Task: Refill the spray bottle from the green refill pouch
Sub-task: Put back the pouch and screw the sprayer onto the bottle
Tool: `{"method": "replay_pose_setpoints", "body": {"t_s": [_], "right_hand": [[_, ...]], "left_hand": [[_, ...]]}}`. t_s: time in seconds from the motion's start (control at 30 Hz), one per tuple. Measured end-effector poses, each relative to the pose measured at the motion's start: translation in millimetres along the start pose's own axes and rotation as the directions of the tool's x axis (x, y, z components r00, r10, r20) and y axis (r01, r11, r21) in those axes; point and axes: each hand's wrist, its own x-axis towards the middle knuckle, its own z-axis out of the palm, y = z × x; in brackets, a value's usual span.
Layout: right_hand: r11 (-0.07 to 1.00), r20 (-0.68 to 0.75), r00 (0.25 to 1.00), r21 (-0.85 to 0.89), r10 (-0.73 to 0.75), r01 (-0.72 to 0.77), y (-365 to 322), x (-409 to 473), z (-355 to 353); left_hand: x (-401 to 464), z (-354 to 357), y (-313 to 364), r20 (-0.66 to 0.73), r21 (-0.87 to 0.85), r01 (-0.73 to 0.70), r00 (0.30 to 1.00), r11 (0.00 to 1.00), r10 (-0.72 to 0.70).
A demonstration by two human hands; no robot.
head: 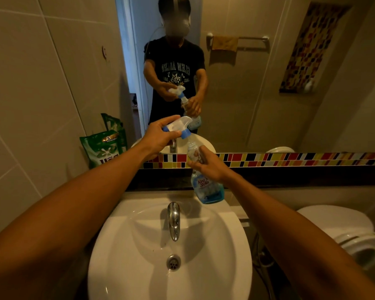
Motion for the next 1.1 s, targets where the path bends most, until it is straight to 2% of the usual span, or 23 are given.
{"method": "replay_pose_setpoints", "body": {"t_s": [0.43, 0.63, 0.87, 1.1], "right_hand": [[0.999, -0.016, 1.0, -0.037, -0.021, 0.02, -5, 8, 5], [0.997, -0.024, 0.999, -0.076, -0.027, 0.025, -10, 14, 5], [0.996, -0.038, 0.998, -0.08, -0.041, 0.038, -17, 23, 10], [0.995, -0.022, 0.999, -0.089, -0.047, 0.045, -15, 29, 6]], "left_hand": [[-7, 3, -3, 0.107, 0.046, 0.0, 0.994, 0.999, -0.005], [-7, 7, -2, 0.038, 0.142, -0.074, 0.997, 0.987, 0.07], [-3, 17, -9, -0.085, 0.146, -0.151, 0.983, 0.978, 0.165], [4, 6, -11, 0.03, 0.122, -0.107, 0.994, 0.987, 0.104]]}}
